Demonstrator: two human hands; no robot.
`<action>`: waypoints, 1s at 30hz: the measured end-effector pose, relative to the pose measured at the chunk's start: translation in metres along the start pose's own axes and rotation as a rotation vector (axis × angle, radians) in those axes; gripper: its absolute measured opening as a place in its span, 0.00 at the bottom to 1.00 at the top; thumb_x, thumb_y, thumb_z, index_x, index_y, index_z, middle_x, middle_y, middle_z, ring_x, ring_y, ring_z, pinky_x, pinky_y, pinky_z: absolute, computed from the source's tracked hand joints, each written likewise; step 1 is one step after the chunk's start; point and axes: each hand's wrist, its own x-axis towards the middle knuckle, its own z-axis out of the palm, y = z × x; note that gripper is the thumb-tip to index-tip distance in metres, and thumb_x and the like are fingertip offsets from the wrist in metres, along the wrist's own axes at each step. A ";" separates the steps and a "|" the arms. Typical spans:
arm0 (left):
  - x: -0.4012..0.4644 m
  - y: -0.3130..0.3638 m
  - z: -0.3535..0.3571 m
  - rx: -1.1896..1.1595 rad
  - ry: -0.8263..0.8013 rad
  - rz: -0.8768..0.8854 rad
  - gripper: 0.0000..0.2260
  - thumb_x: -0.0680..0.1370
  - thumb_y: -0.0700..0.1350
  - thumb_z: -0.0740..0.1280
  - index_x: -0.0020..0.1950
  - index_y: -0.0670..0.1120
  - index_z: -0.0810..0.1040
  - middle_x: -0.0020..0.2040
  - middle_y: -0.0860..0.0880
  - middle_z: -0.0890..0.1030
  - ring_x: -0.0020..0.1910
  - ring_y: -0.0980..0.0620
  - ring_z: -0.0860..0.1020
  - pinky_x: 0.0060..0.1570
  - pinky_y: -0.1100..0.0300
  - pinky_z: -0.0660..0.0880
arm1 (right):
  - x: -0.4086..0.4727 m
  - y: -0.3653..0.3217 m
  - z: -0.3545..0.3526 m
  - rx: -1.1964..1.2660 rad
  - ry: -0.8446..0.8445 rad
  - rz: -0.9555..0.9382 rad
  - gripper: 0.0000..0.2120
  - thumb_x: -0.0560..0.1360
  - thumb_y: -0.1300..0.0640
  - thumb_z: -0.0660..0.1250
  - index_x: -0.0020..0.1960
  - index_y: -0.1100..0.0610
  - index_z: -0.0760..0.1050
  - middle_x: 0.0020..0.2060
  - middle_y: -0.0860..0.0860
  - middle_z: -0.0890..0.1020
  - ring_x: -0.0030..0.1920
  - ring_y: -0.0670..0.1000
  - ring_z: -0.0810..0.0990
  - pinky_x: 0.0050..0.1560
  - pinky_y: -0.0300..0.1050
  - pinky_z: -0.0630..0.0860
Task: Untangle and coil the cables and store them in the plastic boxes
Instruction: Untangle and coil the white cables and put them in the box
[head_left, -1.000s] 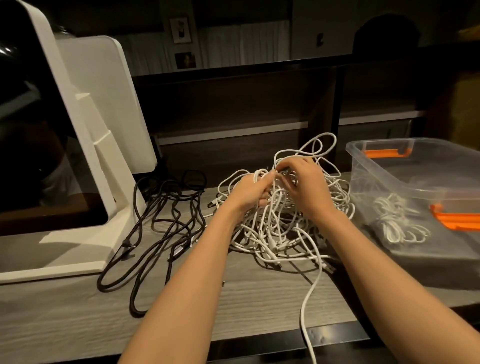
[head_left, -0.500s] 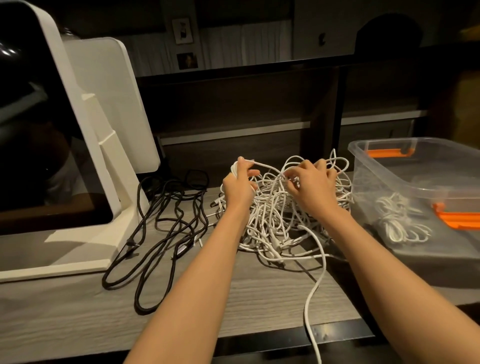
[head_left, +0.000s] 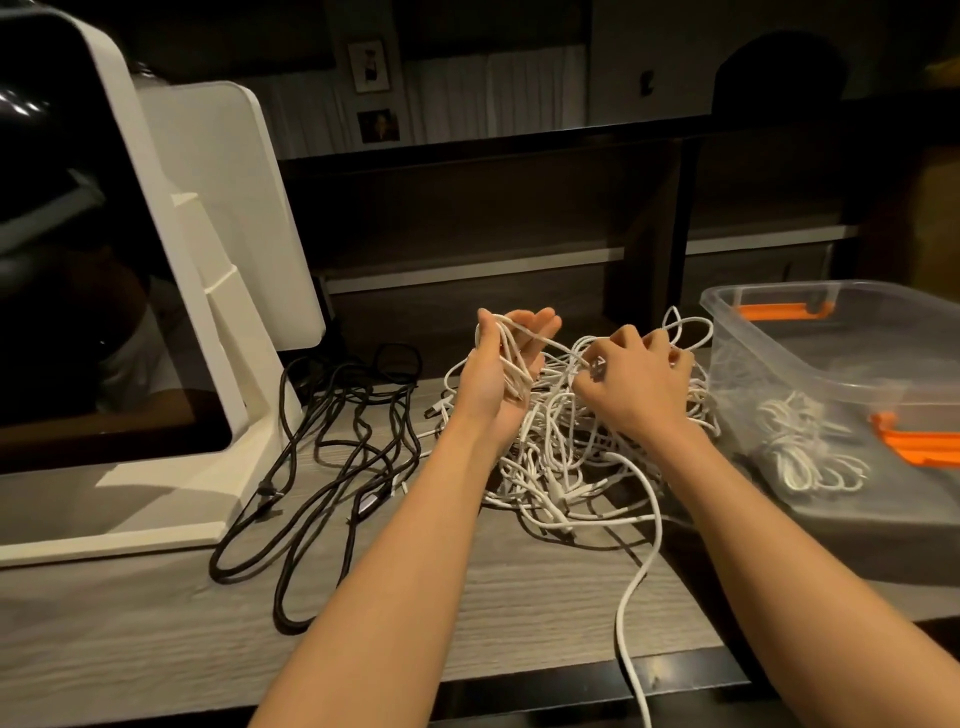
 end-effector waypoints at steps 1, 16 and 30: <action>0.000 0.004 0.000 -0.092 0.032 0.007 0.19 0.84 0.56 0.51 0.46 0.46 0.76 0.45 0.49 0.86 0.50 0.52 0.83 0.63 0.53 0.72 | 0.001 0.003 0.000 -0.018 -0.036 0.016 0.17 0.75 0.44 0.59 0.61 0.48 0.75 0.62 0.50 0.72 0.65 0.55 0.64 0.63 0.55 0.59; 0.012 -0.002 -0.011 0.019 0.243 -0.072 0.20 0.83 0.57 0.55 0.37 0.46 0.69 0.26 0.52 0.71 0.22 0.57 0.68 0.24 0.66 0.70 | 0.000 0.008 -0.002 0.217 0.041 -0.382 0.09 0.76 0.58 0.65 0.55 0.49 0.75 0.51 0.44 0.77 0.56 0.48 0.72 0.58 0.44 0.59; 0.010 -0.006 -0.006 0.653 0.279 0.079 0.18 0.83 0.51 0.58 0.38 0.44 0.73 0.29 0.51 0.75 0.20 0.58 0.67 0.27 0.64 0.67 | -0.005 0.002 0.002 0.150 0.391 -0.421 0.05 0.72 0.56 0.72 0.45 0.56 0.79 0.42 0.51 0.81 0.44 0.56 0.76 0.44 0.47 0.65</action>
